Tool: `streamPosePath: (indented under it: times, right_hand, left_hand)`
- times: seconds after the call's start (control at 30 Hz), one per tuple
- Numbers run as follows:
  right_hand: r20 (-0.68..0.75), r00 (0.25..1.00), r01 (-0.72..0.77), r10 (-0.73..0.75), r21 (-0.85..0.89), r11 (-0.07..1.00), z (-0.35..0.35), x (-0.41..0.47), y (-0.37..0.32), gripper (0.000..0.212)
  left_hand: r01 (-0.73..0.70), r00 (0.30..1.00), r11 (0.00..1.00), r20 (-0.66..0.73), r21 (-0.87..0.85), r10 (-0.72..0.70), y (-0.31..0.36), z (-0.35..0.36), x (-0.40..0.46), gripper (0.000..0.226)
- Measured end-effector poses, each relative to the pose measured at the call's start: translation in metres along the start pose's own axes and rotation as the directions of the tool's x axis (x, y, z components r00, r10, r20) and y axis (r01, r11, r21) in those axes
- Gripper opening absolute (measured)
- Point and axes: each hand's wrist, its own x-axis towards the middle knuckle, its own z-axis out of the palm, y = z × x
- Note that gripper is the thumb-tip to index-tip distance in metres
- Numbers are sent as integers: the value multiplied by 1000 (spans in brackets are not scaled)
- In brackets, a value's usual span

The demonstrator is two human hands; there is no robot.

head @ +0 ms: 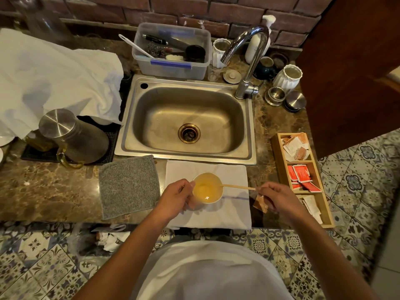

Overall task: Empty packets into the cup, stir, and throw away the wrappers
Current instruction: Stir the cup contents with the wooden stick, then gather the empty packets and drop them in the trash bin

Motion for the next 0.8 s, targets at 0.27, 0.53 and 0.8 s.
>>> streamPosePath:
  times: [0.27,0.53,0.8]
  right_hand:
    - [38,999,-11,12,-19,1000,0,2,11,25]
    - [-75,997,-7,31,303,953,-8,10,30,32]
    - [28,993,-115,112,342,933,21,21,59,23]
  left_hand:
    - [5,1000,1000,-14,22,-5,-3,1,3,36]
    - [12,1000,1000,-29,12,-12,-7,-1,4,34]
    - [18,999,1000,-33,22,-17,-8,0,3,36]
